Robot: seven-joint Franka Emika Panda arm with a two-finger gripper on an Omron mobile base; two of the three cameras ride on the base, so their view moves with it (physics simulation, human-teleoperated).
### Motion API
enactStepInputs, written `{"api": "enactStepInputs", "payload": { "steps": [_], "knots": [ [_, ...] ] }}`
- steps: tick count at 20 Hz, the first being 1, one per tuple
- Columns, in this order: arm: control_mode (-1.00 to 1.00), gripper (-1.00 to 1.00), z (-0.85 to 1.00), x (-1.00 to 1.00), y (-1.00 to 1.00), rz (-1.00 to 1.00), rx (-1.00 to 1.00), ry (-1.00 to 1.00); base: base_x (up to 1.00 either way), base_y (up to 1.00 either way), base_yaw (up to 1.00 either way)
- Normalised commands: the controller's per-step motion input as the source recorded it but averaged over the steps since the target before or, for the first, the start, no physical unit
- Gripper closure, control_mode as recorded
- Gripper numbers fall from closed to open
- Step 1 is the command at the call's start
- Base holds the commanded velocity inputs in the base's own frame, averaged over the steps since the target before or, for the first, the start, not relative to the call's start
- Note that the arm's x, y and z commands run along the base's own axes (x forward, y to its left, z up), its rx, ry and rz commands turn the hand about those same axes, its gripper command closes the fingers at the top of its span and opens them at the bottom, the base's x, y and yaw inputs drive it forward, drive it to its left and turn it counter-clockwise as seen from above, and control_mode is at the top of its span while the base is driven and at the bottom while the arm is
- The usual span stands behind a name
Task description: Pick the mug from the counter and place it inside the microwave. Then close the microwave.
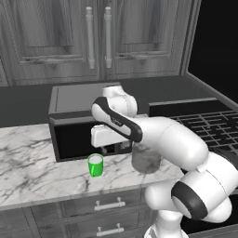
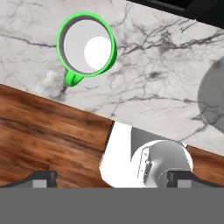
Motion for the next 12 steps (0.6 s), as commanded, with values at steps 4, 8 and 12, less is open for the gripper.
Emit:
{"api": "enactStepInputs", "payload": {
  "steps": [4, 8, 12],
  "knots": [
    [-1.00, -1.00, -0.01, 0.00, 0.47, 0.00, 0.00, -0.17, 0.00, 0.00, 0.00],
    [-1.00, -1.00, -0.18, 0.06, 0.52, 0.02, 0.00, -0.19, 0.00, 0.00, 0.00],
    [-1.00, -1.00, -0.31, 0.18, 0.28, 0.02, 0.00, -0.16, 0.00, 0.00, 0.00]
  ]
}}
